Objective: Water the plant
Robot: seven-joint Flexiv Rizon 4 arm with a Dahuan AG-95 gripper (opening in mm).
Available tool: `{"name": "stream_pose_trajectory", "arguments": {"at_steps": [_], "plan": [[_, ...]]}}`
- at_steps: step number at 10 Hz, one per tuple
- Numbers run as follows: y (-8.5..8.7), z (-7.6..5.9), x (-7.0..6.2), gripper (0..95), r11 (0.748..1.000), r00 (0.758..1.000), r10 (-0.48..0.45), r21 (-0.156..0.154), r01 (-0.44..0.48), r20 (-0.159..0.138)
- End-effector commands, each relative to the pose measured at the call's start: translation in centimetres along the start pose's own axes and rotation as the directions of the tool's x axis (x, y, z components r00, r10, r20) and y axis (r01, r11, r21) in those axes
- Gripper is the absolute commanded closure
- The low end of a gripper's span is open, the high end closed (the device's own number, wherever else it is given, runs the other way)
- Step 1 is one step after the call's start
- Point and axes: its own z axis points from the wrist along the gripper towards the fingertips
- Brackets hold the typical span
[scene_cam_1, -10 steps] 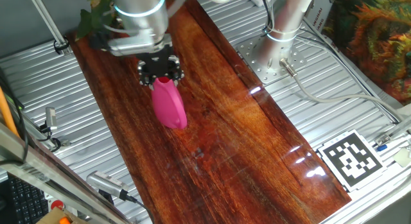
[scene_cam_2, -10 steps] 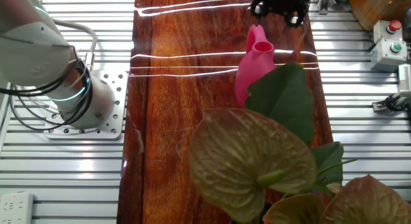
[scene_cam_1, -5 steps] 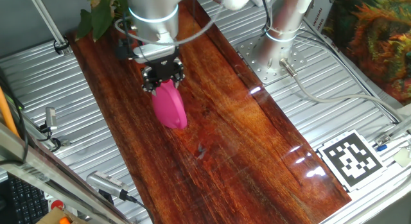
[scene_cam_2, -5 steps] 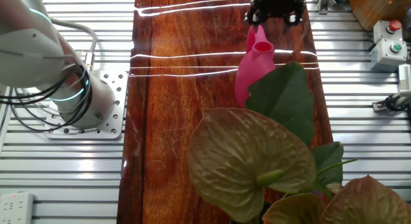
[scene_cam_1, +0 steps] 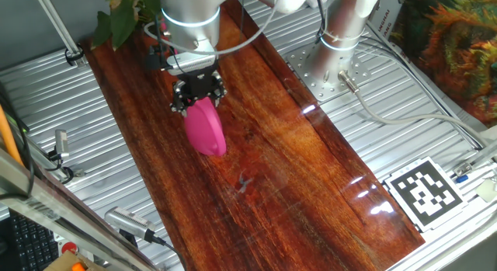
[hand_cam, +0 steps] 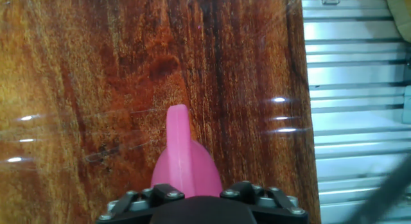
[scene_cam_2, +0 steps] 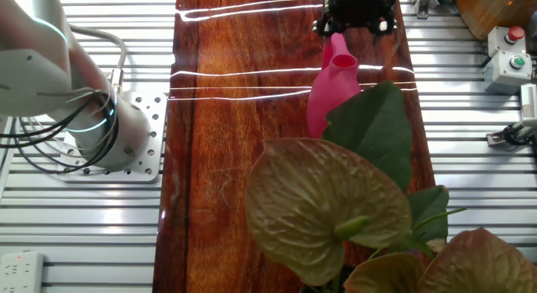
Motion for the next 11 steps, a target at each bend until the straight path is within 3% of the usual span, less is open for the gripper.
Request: {"name": "stream_pose_trajectory", "arguments": {"at_steps": [1, 5, 8, 11], "plan": [[0.1, 0.5, 0.1, 19.0, 0.999, 0.999, -0.037, 0.034, 0.037, -0.002], [0.2, 1.0, 0.7, 19.0, 0.998, 0.999, -0.043, 0.034, 0.043, 0.007], [0.6, 2.7, 1.7, 19.0, 0.999, 0.999, -0.026, 0.038, 0.025, 0.023], [0.6, 2.9, 1.7, 19.0, 0.999, 0.999, -0.027, 0.036, 0.026, 0.025]]}}
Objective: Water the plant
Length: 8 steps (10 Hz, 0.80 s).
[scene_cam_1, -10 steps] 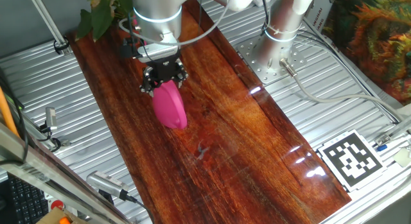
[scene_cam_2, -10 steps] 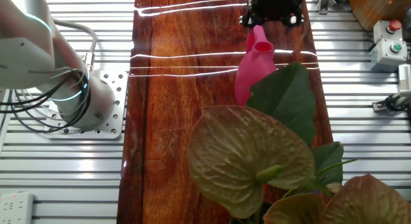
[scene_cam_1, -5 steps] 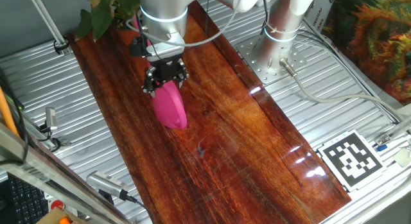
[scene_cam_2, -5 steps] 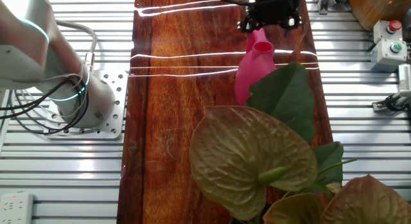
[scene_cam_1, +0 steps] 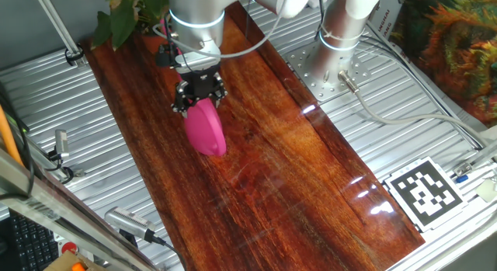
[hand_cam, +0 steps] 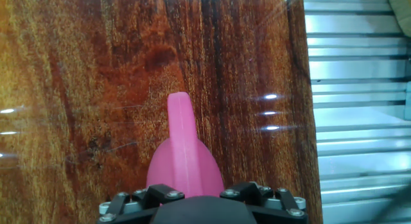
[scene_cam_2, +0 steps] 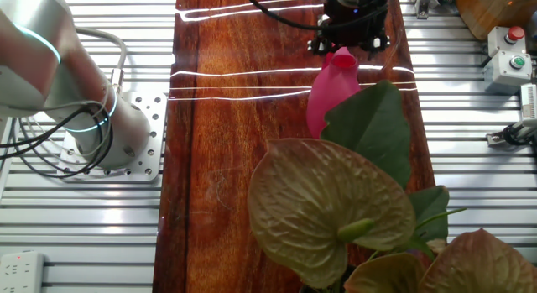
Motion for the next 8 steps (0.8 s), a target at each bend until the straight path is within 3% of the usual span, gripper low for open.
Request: {"name": "stream_pose_trajectory", "arguments": {"at_steps": [1, 8], "plan": [[-0.03, -0.04, -0.03, 19.0, 1.0, 1.0, 0.0, -0.001, 0.0, 0.006], [-0.04, -0.03, -0.08, 19.0, 1.0, 1.0, 0.015, -0.005, -0.015, 0.02]]}}
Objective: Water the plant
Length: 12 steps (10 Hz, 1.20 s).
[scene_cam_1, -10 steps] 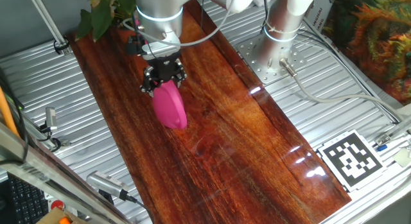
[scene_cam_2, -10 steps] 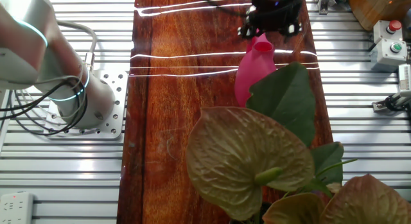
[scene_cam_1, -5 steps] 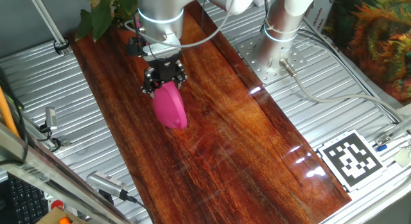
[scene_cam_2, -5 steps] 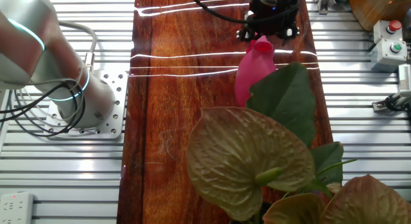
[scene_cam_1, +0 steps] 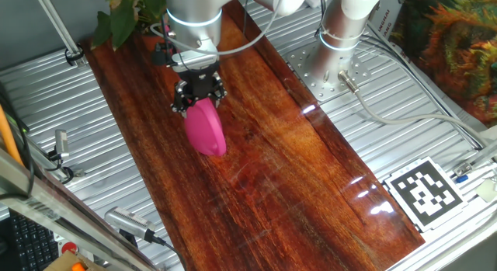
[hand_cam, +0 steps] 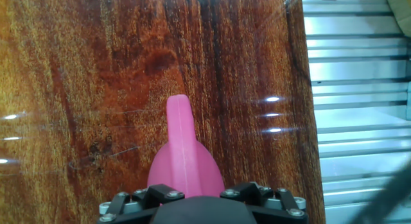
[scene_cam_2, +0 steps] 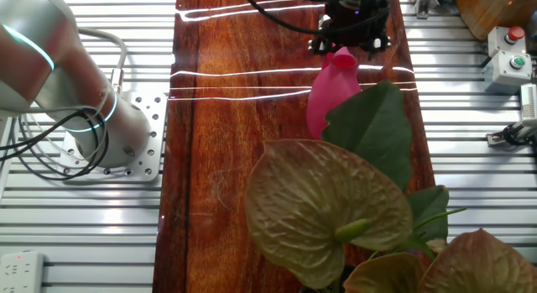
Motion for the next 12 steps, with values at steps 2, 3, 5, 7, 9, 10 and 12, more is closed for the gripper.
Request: {"name": "stream_pose_trajectory", "arguments": {"at_steps": [2, 3, 5, 7, 9, 10, 12], "plan": [[0.01, 0.0, 0.07, 19.0, 1.0, 1.0, 0.0, 0.002, 0.0, 0.001], [0.01, 0.0, 0.07, 19.0, 1.0, 1.0, 0.001, 0.001, -0.001, 0.0], [0.01, 0.0, 0.06, 19.0, 1.0, 1.0, -0.001, 0.0, 0.001, 0.002], [0.01, 0.0, 0.05, 19.0, 1.0, 1.0, -0.002, -0.001, 0.002, 0.003], [0.01, 0.0, 0.05, 38.0, 1.0, 1.0, 0.001, -0.001, -0.001, 0.003], [0.01, 0.0, 0.05, 38.0, 1.0, 1.0, 0.002, 0.0, -0.002, 0.0], [0.01, 0.0, 0.05, 57.0, 1.0, 1.0, 0.01, 0.003, -0.01, 0.002]]}}
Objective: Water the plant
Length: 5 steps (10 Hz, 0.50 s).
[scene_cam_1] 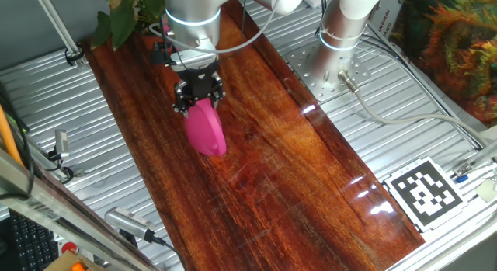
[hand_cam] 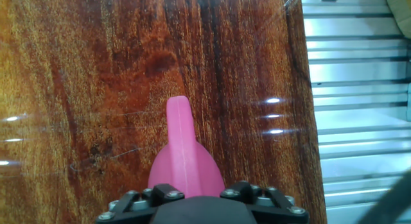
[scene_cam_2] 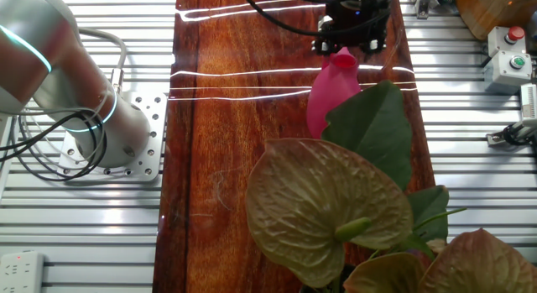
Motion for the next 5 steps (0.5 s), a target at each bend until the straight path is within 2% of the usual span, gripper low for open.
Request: {"name": "stream_pose_trajectory", "arguments": {"at_steps": [1, 3, 4, 5], "plan": [[-0.03, 0.05, 0.09, 76.0, 1.0, 1.0, 0.003, 0.002, -0.003, 0.002], [-0.03, 0.05, 0.09, 76.0, 1.0, 1.0, 0.01, 0.003, -0.01, 0.003], [-0.03, 0.05, 0.09, 95.0, 1.0, 1.0, 0.013, 0.003, -0.013, 0.005], [-0.03, 0.05, 0.09, 95.0, 1.0, 1.0, 0.019, 0.001, -0.019, 0.005]]}}
